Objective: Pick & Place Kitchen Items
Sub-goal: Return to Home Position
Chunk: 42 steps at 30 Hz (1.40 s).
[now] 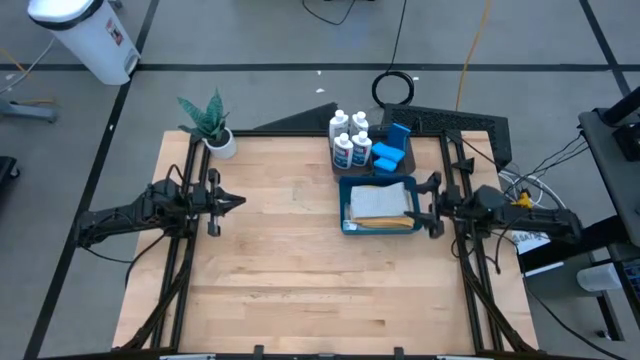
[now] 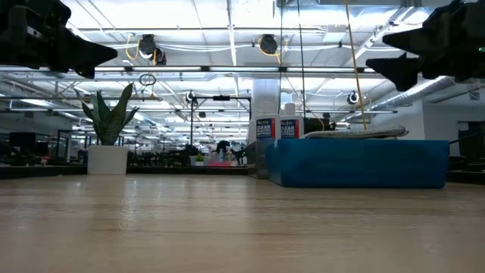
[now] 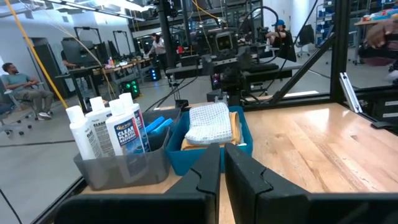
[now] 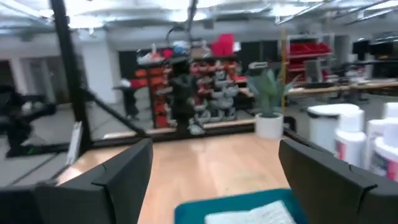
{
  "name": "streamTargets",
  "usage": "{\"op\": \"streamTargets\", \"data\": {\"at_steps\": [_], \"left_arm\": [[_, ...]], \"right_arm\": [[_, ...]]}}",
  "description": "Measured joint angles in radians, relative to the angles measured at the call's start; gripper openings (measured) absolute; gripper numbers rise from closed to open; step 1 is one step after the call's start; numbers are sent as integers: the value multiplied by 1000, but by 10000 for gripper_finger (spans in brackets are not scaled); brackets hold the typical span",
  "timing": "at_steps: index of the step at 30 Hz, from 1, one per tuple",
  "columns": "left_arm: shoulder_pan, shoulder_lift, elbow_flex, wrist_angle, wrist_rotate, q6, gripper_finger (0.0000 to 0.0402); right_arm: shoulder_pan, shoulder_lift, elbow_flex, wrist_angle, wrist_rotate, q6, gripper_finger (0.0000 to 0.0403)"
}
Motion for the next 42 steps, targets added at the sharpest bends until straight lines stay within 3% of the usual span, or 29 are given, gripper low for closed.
{"op": "streamTargets", "data": {"at_steps": [42], "left_arm": [[0,0,0,0,0,0,26]], "right_arm": [[42,10,0,29,1,15,325]]}}
